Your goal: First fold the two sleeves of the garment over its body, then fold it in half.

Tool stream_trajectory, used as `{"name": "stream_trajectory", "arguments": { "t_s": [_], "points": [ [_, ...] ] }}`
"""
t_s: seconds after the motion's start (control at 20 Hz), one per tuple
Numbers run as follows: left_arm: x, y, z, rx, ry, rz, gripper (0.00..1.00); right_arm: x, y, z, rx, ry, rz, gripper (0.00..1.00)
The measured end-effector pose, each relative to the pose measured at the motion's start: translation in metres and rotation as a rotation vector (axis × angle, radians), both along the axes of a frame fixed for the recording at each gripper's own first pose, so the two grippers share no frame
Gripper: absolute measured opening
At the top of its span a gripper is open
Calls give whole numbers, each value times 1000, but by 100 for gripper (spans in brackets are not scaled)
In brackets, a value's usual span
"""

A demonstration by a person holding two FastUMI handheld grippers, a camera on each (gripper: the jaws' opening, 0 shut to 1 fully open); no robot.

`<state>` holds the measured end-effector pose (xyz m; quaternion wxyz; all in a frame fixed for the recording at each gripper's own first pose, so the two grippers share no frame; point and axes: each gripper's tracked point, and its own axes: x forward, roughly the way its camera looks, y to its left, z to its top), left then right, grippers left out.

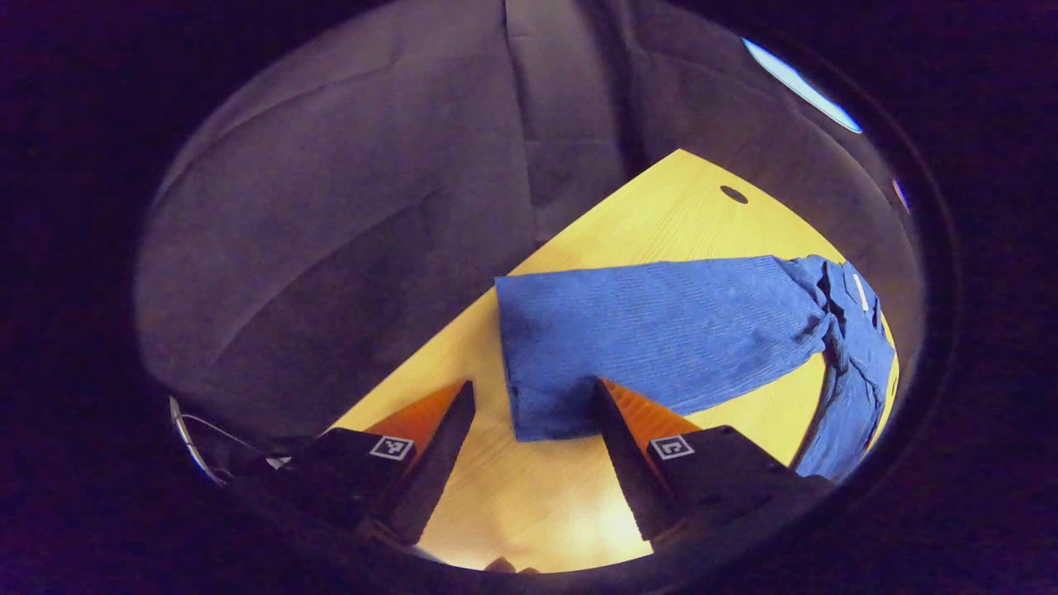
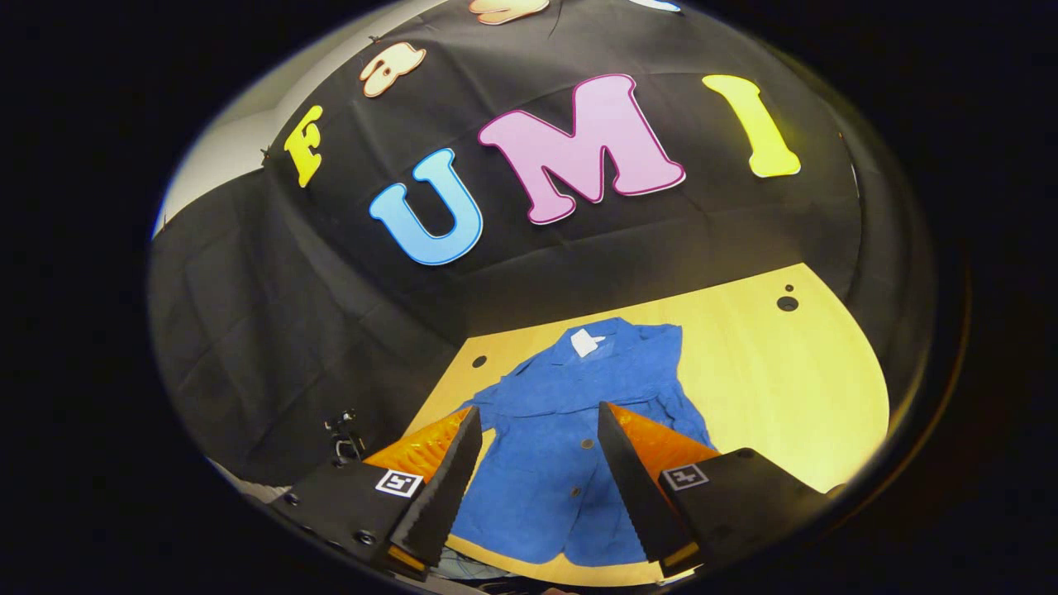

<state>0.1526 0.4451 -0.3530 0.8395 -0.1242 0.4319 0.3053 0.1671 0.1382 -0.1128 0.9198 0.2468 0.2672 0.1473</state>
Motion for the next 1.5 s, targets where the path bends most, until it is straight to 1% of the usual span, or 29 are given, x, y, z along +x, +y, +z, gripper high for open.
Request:
{"name": "stream_trajectory", "arguments": {
  "t_s": [0.05, 0.1, 0.15, 0.2, 0.3, 0.35, 0.4, 0.45, 0.5, 0.55, 0.65, 0.75, 0.85, 0.9, 0.95, 1.05, 1.25, 1.4, 1.5],
  "points": [
    [3, -5, 0, 13, -8, -19, 83, 0, 4, 0, 2, 0, 7, 89],
    [7, -10, 2, -1, 2, -28, 82, 0, 6, 1, 1, -1, 13, 89],
    [9, -14, 6, -4, 5, -32, 82, 0, 8, 1, 0, 1, 18, 79],
    [1, -8, 3, -12, 16, -36, 82, 0, 10, 2, 4, 3, 22, 89],
    [5, -10, 4, -18, 15, -60, 82, -1, 15, 0, 13, 16, 32, 89],
    [9, -10, 5, -21, 21, -68, 70, -4, 17, -1, 17, 26, 40, 89],
    [12, -13, 4, -30, 21, -93, 58, -6, 19, -1, 16, 28, 46, 79],
    [17, -17, 4, -49, 12, -115, 45, -7, 20, -1, 13, 30, 51, 89],
    [20, -17, 6, -58, 11, -107, 31, -9, 20, -2, 9, 36, 53, 89],
    [23, -16, 6, -65, -6, -104, 5, -12, 19, -3, 7, 40, 53, 89],
    [28, -20, 5, -107, -42, -88, 0, -17, 19, 0, 10, 39, 49, 89],
    [29, -26, 13, -161, -88, -107, 0, -21, 17, 2, 11, 39, 45, 90],
    [28, -27, 23, -190, -136, -135, 0, -24, 12, 2, 11, 40, 34, 90],
    [30, -33, 27, -224, -152, -156, 0, -27, 10, 0, 16, 43, 30, 90],
    [33, -40, 34, -233, -165, -166, 0, -30, 8, 0, 20, 49, 28, 90],
    [43, -44, 46, -220, -212, -193, 0, -34, 4, -2, 27, 56, 23, 89],
    [61, -69, 92, -200, -309, -255, 0, -37, -7, -1, 35, 51, 12, 89],
    [80, -104, 125, -174, -366, -344, 0, -36, -14, -1, 45, 47, 7, 89],
    [97, -136, 152, -163, -401, -409, 0, -40, -20, -2, 57, 45, 1, 90]
  ]
}}
